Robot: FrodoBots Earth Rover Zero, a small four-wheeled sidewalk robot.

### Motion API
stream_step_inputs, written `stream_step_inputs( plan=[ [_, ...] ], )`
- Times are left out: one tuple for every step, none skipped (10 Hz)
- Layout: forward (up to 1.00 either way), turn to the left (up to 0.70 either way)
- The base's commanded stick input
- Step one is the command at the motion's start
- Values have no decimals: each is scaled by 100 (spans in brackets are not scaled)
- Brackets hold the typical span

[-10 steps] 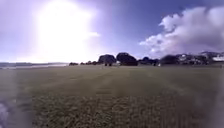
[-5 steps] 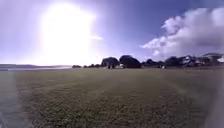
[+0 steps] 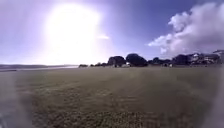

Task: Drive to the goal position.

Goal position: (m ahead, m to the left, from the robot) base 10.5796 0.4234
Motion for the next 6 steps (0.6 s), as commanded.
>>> stream_step_inputs(
  plan=[
    [70,0],
    [70,0],
    [70,0],
    [70,0],
    [70,0],
    [70,0]
  ],
)
